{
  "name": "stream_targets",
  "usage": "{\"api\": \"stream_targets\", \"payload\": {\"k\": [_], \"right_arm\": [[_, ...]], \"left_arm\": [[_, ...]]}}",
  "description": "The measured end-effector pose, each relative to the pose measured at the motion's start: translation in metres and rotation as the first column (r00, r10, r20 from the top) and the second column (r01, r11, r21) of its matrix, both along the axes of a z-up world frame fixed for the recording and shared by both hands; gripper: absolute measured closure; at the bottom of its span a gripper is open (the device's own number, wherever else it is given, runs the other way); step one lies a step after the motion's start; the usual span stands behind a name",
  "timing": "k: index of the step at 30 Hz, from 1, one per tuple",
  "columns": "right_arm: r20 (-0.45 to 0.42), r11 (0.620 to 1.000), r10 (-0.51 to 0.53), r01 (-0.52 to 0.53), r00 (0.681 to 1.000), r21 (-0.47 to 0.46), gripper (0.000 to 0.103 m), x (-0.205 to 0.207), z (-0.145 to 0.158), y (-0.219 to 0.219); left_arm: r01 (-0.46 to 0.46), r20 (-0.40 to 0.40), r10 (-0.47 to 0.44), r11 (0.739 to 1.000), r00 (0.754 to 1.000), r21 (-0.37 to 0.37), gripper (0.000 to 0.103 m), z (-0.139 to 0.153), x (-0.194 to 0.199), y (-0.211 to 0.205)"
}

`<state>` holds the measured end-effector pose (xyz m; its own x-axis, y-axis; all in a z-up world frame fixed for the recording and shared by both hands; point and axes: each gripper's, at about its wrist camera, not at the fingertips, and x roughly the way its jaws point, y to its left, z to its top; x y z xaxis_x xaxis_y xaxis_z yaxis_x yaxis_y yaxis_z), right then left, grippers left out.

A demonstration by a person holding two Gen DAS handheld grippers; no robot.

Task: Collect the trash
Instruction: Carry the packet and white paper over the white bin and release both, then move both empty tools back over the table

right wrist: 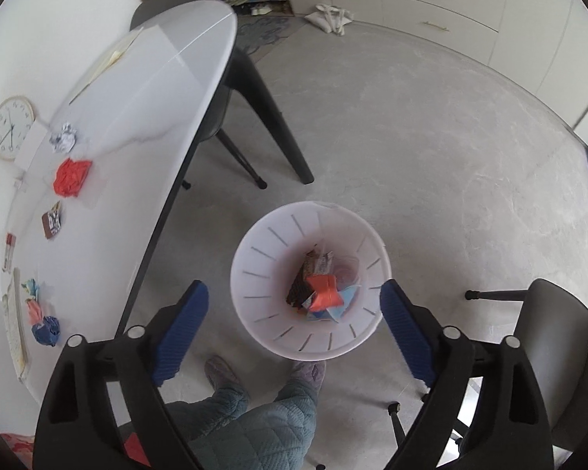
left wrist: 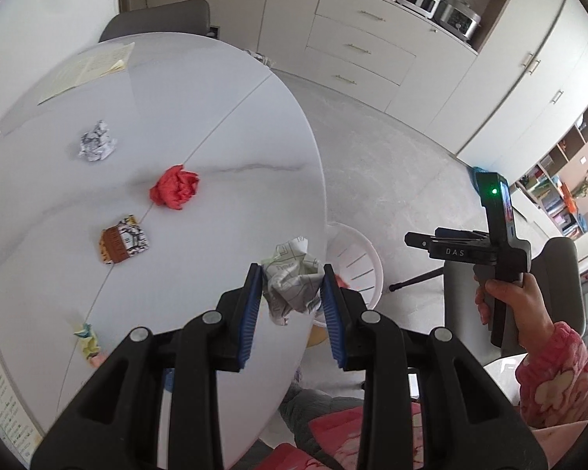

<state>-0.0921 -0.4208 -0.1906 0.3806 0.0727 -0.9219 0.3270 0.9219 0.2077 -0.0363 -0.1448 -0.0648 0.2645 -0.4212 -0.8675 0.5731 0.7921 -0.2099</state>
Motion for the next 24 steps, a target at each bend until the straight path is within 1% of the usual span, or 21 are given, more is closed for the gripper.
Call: {"api": "stream_targets", "payload": {"k": [2, 6, 8, 11, 14, 15, 17, 18, 19, 22, 24], "right_arm": [[0.010, 1.000, -0.023, 0.023, 1.000, -0.013, 0.011, -0.008, 0.010, -0.012], [0.031, 0.996, -0.056, 0.058, 0.998, -0.066, 0.005, -0.021, 0.033, -0.032], [0.054, 0.995, -0.065, 0.069, 0.996, -0.066, 0.004, -0.027, 0.044, -0.039], [0.079, 0.993, -0.069, 0.076, 0.995, -0.095, 0.003, -0.034, 0.060, -0.044], [0.100, 0.989, -0.062, 0.074, 0.993, -0.128, 0.003, -0.041, 0.073, -0.047], [0.108, 0.989, -0.061, 0.075, 0.992, -0.130, 0.003, -0.043, 0.077, -0.047], [0.120, 0.989, -0.066, 0.081, 0.991, -0.122, 0.003, -0.046, 0.081, -0.050], [0.123, 0.989, -0.069, 0.084, 0.990, -0.119, 0.003, -0.047, 0.081, -0.052], [0.124, 0.989, -0.072, 0.087, 0.990, -0.117, 0.003, -0.048, 0.082, -0.053], [0.119, 0.990, -0.073, 0.086, 0.990, -0.112, 0.003, -0.048, 0.080, -0.055], [0.112, 0.990, -0.070, 0.083, 0.991, -0.112, 0.003, -0.048, 0.079, -0.055]], "left_arm": [[0.031, -0.013, -0.031, 1.000, 0.999, 0.001, 0.073, -0.006, -0.002, -0.020], [0.101, -0.024, -0.100, 0.995, 0.995, 0.022, 0.073, -0.017, -0.006, -0.065], [0.135, -0.033, -0.134, 0.990, 0.990, 0.029, 0.073, -0.023, -0.008, -0.086], [0.179, -0.061, -0.176, 0.983, 0.982, 0.034, 0.072, -0.035, -0.009, -0.115], [0.195, -0.101, -0.190, 0.980, 0.977, 0.049, 0.070, -0.049, -0.008, -0.136], [0.202, -0.115, -0.194, 0.978, 0.974, 0.060, 0.065, -0.054, -0.009, -0.144], [0.209, -0.122, -0.199, 0.975, 0.972, 0.080, 0.047, -0.060, -0.011, -0.154], [0.206, -0.118, -0.195, 0.974, 0.974, 0.090, 0.032, -0.062, -0.012, -0.157], [0.202, -0.108, -0.192, 0.975, 0.976, 0.096, 0.023, -0.062, -0.013, -0.160], [0.212, -0.099, -0.203, 0.973, 0.974, 0.094, 0.012, -0.061, -0.017, -0.167], [0.212, -0.091, -0.203, 0.972, 0.975, 0.099, 0.009, -0.059, -0.016, -0.167]]}}
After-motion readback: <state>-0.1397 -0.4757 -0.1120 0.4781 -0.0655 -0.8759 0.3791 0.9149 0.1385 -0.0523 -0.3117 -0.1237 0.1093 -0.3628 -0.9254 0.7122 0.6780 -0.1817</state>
